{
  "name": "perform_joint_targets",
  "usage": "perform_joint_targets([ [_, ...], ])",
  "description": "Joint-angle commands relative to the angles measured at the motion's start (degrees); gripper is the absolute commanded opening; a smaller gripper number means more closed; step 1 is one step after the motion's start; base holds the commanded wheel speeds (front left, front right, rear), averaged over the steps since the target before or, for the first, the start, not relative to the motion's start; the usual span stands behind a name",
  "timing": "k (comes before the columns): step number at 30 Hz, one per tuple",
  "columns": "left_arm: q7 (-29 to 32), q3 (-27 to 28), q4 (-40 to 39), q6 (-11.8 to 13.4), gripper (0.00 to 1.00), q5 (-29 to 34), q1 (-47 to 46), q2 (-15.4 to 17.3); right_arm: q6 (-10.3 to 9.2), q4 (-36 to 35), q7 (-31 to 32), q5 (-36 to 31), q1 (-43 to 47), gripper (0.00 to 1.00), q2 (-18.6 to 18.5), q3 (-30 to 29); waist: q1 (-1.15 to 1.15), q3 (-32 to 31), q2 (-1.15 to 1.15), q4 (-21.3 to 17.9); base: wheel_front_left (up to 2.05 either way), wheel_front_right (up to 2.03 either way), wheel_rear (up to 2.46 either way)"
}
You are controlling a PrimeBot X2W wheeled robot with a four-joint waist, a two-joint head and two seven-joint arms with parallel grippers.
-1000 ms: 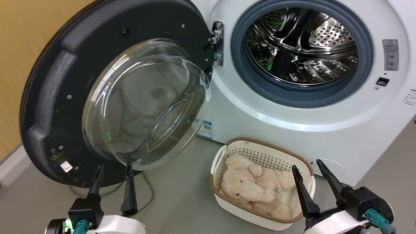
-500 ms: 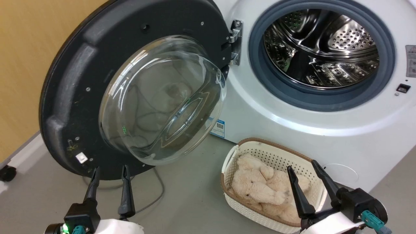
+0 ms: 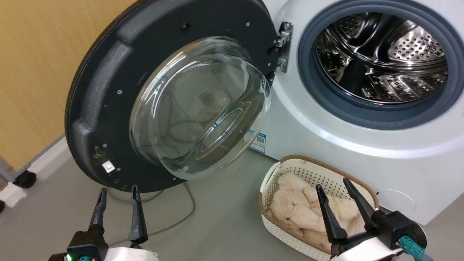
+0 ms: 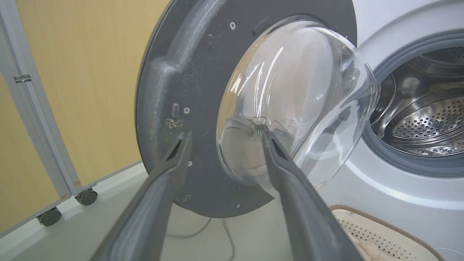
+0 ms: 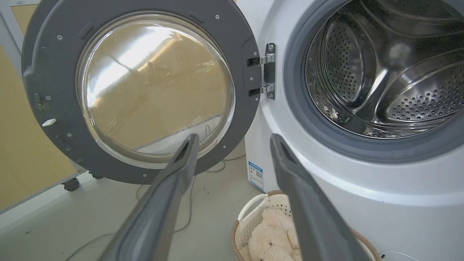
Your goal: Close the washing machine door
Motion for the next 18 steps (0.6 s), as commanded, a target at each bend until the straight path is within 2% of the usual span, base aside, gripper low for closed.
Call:
perform_joint_targets([
  [1,-0.6,0.2,-0.4,0.5,1.00,-0.5,1.0,-0.1,0.04,0.2,-0.5,0.5,-0.8,1.00,0.1,0.3,0.00,0.1,0.00,0.5,0.00,0.00,0.00],
  [11,-1.7,0.5,-0.7,0.7,1.00,-1.2,1.5,-0.1,0.05,0.8,-1.7,0.8,-0.8,1.00,0.1,1.0,0.00,0.2,0.00,3.0,0.00,0.00,0.00],
  [18,-1.8,0.6,-0.6,0.3,1.00,-1.0,1.3,-0.1,0.05,0.9,-1.8,0.9,-0.8,1.00,0.2,1.3,0.00,0.2,0.00,3.0,0.00,0.00,0.00],
])
